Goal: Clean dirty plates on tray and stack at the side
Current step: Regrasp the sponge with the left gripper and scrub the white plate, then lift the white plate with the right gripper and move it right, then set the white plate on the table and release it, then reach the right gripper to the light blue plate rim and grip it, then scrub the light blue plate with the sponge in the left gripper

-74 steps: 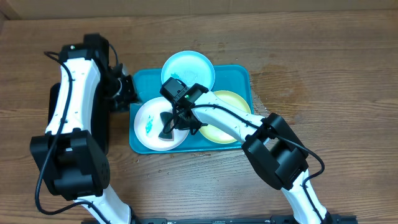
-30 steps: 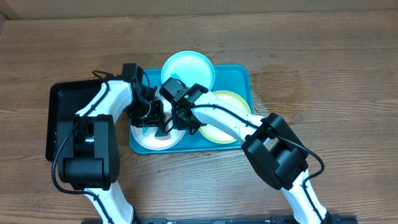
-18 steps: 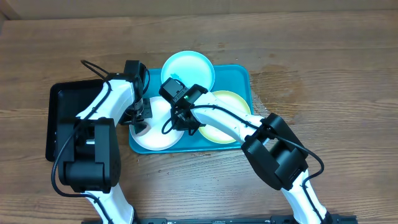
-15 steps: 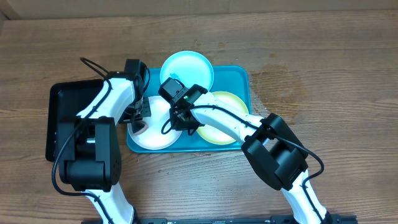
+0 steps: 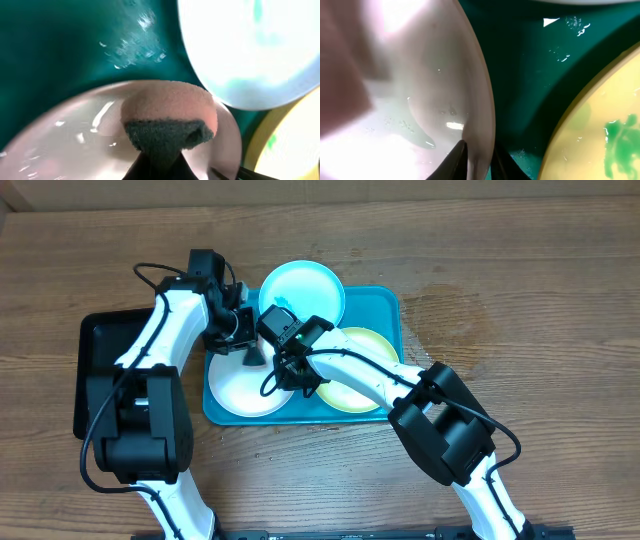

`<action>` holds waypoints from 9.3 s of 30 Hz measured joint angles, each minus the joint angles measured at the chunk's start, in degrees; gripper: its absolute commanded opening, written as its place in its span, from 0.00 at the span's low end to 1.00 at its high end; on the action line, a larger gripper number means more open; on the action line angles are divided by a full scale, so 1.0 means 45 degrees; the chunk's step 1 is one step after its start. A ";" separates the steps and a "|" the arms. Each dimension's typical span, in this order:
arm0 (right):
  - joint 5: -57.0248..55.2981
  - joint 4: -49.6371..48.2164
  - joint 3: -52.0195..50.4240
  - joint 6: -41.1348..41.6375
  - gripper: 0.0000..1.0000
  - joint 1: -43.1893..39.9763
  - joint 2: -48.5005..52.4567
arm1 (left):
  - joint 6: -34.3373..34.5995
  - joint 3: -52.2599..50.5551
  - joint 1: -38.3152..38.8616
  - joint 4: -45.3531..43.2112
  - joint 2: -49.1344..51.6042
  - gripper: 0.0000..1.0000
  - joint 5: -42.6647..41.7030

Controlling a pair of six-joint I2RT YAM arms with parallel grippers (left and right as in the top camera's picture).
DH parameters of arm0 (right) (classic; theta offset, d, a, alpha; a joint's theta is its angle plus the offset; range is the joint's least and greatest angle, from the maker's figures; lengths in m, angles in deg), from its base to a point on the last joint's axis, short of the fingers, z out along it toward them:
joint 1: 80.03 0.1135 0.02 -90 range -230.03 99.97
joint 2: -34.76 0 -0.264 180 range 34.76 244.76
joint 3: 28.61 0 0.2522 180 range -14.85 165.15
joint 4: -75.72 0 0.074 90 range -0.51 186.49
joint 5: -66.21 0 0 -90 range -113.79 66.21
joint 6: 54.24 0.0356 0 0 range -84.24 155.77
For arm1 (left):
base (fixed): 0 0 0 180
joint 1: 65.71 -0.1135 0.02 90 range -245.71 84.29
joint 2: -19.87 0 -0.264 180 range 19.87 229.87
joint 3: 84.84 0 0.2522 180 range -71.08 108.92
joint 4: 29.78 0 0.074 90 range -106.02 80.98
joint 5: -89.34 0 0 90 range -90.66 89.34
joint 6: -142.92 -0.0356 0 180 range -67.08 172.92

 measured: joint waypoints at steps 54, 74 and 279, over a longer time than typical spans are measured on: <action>-1.3940 0.6625 0.7485 -0.6144 0.04 0.4075 -0.0447 | 0.3827 0.2215 -0.7344 0.4915 -0.4634 0.04 0.3021; -0.6207 0.6873 0.7300 -0.6883 0.04 0.1370 -0.0432 | 0.3832 0.2210 -0.7344 0.4915 -0.4634 0.04 0.3026; 0.1307 0.4784 0.7028 -0.3521 0.04 -0.1603 0.3152 | 0.3546 0.0806 -0.2463 0.2361 -0.2288 0.04 0.5629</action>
